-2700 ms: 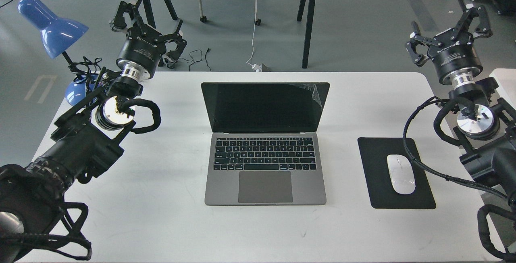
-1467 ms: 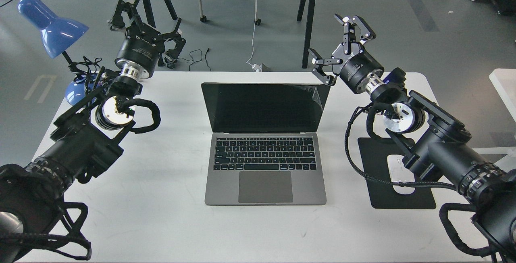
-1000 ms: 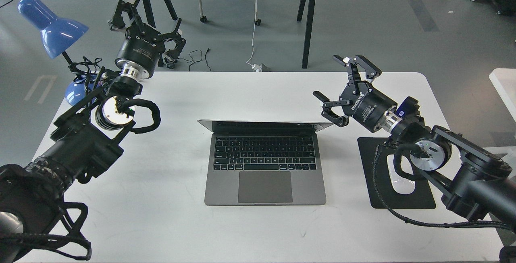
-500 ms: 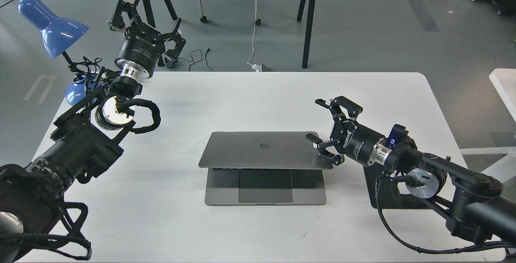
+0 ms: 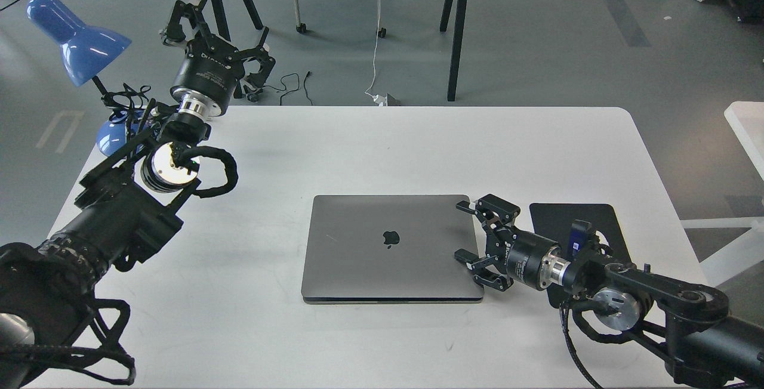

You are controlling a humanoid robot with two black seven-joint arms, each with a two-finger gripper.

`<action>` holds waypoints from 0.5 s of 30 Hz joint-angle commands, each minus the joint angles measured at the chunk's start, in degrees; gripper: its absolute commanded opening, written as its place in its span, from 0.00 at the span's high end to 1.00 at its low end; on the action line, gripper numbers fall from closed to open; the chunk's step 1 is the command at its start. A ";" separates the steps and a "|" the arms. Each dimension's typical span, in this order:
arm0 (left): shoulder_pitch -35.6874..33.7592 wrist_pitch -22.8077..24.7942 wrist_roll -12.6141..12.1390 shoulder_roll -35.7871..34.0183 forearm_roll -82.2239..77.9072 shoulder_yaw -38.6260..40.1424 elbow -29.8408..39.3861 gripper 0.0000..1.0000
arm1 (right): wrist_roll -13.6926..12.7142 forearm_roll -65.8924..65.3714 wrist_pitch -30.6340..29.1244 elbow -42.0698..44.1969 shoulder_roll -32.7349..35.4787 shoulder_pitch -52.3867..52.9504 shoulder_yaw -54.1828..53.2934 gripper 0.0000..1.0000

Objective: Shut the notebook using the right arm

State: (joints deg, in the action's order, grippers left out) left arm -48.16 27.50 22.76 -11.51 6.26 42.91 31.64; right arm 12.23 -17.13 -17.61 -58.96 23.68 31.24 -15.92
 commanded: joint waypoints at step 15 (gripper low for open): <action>0.00 0.01 0.00 0.00 -0.02 0.06 0.00 0.00 | -0.19 -1.24 0.56 2.89 -1.71 0.05 1.24 0.00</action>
State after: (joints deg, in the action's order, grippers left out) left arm -48.16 27.48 22.76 -11.51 6.26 42.98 31.64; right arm 12.02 -18.41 -17.10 -56.46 22.25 31.27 -14.92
